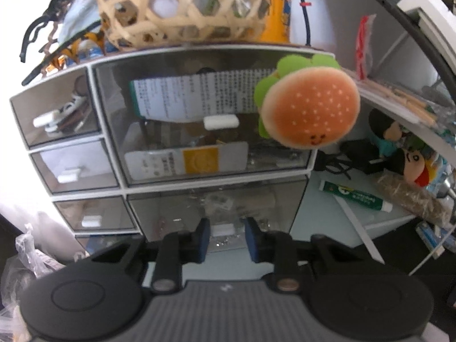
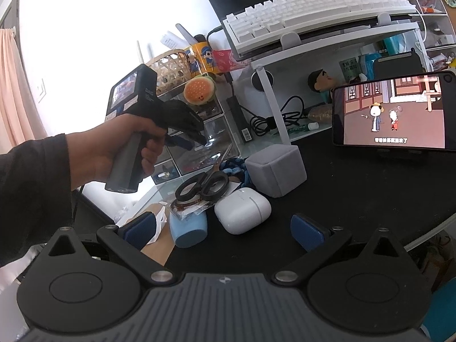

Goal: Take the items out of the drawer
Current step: 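Close the left gripper on the white handle of the clear drawer, then pull the clear drawer outward with the left gripper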

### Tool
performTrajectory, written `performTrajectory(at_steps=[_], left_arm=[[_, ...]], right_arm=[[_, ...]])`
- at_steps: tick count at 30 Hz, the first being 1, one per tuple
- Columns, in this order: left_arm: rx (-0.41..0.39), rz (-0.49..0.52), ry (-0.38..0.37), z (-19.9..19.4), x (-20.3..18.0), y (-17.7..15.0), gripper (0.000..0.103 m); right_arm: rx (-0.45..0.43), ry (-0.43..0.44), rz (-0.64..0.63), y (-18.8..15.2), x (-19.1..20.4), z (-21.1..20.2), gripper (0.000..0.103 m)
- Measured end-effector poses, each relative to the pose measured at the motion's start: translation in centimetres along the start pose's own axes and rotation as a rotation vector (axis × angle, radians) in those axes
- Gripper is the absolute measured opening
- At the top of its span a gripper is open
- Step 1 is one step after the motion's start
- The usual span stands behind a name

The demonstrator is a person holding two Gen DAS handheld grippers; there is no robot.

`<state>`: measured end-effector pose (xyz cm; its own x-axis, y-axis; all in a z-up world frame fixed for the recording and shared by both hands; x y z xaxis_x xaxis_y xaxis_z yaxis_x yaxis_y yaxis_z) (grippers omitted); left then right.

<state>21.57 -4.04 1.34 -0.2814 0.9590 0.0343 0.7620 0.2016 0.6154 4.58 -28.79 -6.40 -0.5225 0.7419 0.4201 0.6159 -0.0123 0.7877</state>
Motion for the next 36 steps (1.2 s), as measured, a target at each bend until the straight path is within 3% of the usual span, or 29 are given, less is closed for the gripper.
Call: performTrajectory(at_steps=[3, 5, 14, 15, 21, 27, 36], left_arm=[[0.0, 0.012, 0.027, -0.1, -0.4, -0.2, 0.028], [0.003, 0.011, 0.047, -0.2, -0.5, -0.3, 0.02], [-0.002, -0.017, 0.037, -1.0, -0.6, -1.4, 0.016], [-0.002, -0.014, 0.039, -1.1, -0.6, -1.5, 0.0], [0.017, -0.015, 0.049, -1.8, -0.7, -2.0, 0.001], [0.02, -0.049, 0.055, -2.3, -1.2, -2.9, 0.022], [0.037, -0.074, 0.082, -2.3, -2.8, -4.4, 0.023]], right_arm=[[0.0, -0.001, 0.001, 0.0, -0.1, 0.0, 0.103], [0.0, -0.002, 0.002, 0.0, -0.1, 0.0, 0.103], [0.002, 0.0, 0.001, 0.0, -0.2, -0.1, 0.103], [0.002, -0.002, 0.002, 0.0, -0.2, 0.0, 0.103], [0.001, -0.006, 0.004, 0.0, 0.0, 0.1, 0.103], [-0.001, -0.007, 0.002, 0.0, 0.1, 0.0, 0.103], [-0.001, -0.008, 0.003, 0.0, -0.1, -0.1, 0.103]])
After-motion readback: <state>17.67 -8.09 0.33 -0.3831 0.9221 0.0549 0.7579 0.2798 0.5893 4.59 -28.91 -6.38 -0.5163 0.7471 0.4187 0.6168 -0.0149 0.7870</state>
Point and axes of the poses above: each gripper's, at about its wrist camera, not at the fingertips, and z roughly the way its jaws point, x to its left, y to its top, the point moved 2 cm from there along z, roughly the way its jaws point, and after that the axes turned 13 degrees about x, right-handed, at the moved point
